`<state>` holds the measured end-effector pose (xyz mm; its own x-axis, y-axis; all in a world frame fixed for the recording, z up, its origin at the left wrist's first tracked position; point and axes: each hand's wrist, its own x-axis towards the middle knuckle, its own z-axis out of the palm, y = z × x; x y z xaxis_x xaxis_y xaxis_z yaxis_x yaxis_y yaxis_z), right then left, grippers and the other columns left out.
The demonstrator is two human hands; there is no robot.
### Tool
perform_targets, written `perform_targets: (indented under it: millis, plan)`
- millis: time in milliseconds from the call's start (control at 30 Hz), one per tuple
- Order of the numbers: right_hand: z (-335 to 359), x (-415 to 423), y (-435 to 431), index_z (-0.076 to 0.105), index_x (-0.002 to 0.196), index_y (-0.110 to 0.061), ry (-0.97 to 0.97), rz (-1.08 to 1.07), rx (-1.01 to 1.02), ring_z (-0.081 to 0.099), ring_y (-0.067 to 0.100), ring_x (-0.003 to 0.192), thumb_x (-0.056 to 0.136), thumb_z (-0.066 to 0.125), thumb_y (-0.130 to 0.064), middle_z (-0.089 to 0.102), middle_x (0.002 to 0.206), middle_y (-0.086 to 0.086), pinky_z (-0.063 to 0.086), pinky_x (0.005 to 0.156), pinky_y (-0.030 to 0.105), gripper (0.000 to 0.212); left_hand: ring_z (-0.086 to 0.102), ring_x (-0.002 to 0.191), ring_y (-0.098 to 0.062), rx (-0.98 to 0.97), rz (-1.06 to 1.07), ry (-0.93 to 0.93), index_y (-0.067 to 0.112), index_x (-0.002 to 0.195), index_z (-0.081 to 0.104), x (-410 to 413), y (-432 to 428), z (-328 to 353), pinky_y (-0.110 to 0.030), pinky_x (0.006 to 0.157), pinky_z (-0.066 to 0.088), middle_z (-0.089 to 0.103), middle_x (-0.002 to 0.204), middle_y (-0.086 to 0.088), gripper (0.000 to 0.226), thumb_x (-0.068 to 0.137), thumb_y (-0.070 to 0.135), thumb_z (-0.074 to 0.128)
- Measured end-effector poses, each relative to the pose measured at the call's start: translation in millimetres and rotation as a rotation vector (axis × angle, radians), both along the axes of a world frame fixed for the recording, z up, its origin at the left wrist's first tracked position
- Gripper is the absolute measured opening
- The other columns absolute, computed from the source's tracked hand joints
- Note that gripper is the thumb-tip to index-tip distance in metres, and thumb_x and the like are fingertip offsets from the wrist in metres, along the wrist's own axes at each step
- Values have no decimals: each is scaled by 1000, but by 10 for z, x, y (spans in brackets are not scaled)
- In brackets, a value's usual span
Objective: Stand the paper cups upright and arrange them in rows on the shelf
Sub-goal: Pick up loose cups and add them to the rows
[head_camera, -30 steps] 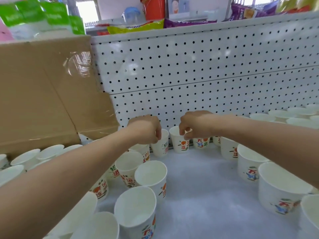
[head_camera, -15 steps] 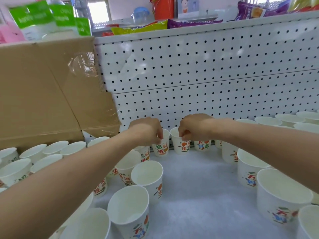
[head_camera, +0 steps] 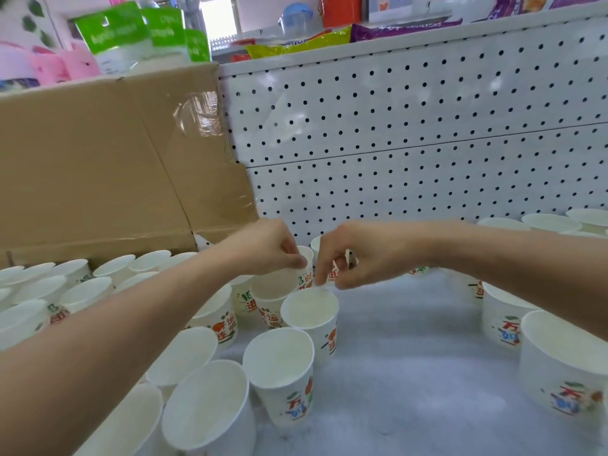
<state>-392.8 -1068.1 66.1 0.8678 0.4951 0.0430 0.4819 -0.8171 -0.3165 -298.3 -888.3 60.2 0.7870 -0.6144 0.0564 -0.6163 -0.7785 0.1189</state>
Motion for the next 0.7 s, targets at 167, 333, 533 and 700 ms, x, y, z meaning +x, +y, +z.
perform_targets:
  millis: [167, 333, 533, 700]
  plan:
    - [-36, -145, 172, 71, 91, -37, 50, 61, -111, 55, 11, 84, 76, 73, -24, 56, 97, -11, 52, 78, 36, 20, 60, 63, -9, 40, 5, -47, 30, 77, 76, 19, -47, -84, -29, 54, 49, 67, 69, 14, 11, 80, 40, 73]
    - [-54, -223, 17, 72, 83, -26, -44, -11, -166, 55, 6, 74, 81, 71, -23, 62, 82, -11, 51, 68, 29, 3, 66, 73, -10, 95, 0, -109, 26, 85, 76, -76, 1, -52, -36, 66, 60, 72, 82, 12, 8, 81, 30, 72]
    - [229, -414, -663, 71, 73, -25, -155, -314, -119, 57, 3, 60, 82, 71, -21, 65, 68, -8, 49, 59, 23, 10, 65, 74, 1, -40, -162, -93, 27, 92, 77, -359, -159, 59, -29, 70, 59, 71, 81, 17, 10, 84, 26, 70]
    - [31, -404, -789, 71, 77, -23, -132, -418, -252, 55, 1, 61, 83, 70, -24, 63, 69, -13, 50, 61, 24, 7, 65, 74, -1, -58, -266, -69, 25, 93, 76, -405, -582, -72, -32, 75, 58, 72, 83, 13, 11, 84, 23, 70]
